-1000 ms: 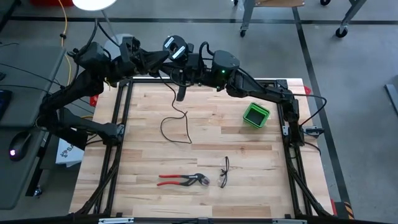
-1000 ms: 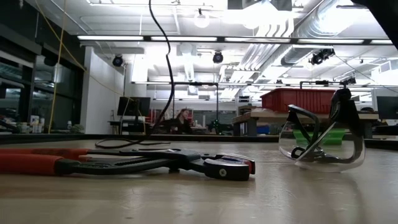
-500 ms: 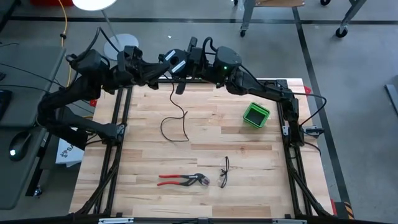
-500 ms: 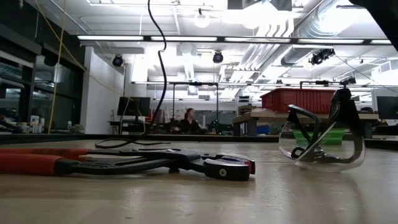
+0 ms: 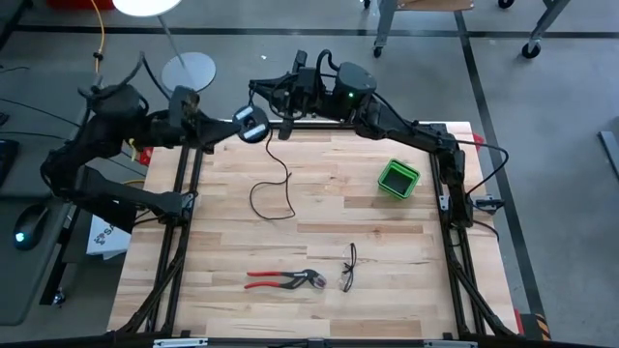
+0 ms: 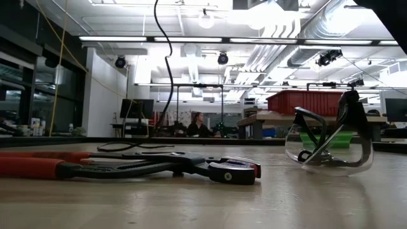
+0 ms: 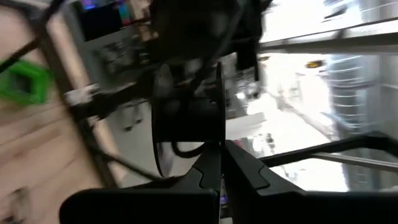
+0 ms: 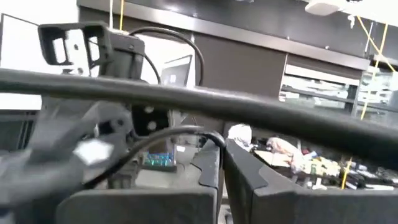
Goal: Coil cords
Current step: Coil the black wire onto the black spool
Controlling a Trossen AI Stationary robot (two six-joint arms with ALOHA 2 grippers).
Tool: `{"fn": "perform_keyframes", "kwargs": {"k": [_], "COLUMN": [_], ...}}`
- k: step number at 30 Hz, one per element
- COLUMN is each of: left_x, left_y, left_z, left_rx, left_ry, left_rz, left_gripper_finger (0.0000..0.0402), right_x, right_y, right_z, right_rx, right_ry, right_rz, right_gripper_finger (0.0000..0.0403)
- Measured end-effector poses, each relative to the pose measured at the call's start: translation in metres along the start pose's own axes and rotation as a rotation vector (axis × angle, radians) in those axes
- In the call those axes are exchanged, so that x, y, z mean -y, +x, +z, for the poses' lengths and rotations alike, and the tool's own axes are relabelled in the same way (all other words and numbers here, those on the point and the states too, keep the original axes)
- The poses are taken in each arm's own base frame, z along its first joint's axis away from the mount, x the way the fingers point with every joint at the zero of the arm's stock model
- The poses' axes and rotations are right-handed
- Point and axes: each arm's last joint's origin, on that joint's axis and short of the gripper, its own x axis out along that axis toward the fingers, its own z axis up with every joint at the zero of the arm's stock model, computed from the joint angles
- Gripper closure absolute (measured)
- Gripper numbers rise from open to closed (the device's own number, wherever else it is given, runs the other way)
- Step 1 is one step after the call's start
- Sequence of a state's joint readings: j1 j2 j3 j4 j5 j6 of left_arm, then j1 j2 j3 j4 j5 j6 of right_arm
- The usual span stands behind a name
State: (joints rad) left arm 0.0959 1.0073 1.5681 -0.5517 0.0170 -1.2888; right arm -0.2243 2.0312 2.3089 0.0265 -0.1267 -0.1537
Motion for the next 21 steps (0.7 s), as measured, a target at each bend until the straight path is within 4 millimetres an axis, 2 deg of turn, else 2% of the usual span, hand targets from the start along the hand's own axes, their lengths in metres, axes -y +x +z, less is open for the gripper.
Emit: {"fn": "perform_keyframes", "kwargs": {"k": [12, 21], "left_x": [-0.008, -0.01], "left_y": [-0.008, -0.016], "left_z": [0.001, 0.005], "left_rx": [0.03, 0.119], "left_ry": [0.221, 0.542], "left_rz": [0.095, 0.189], "left_gripper_finger": [0.0401, 0.0401], "right_x": [0.007, 0.01], "right_y": [-0.002, -0.012], "right_z": [-0.009, -0.001], "right_rx": [-0.097, -0.165], "right_ry": [-0.001, 0.013], "right_rz": [-0.007, -0.006], "right_gripper_finger": [0.0403, 0.0403]}}
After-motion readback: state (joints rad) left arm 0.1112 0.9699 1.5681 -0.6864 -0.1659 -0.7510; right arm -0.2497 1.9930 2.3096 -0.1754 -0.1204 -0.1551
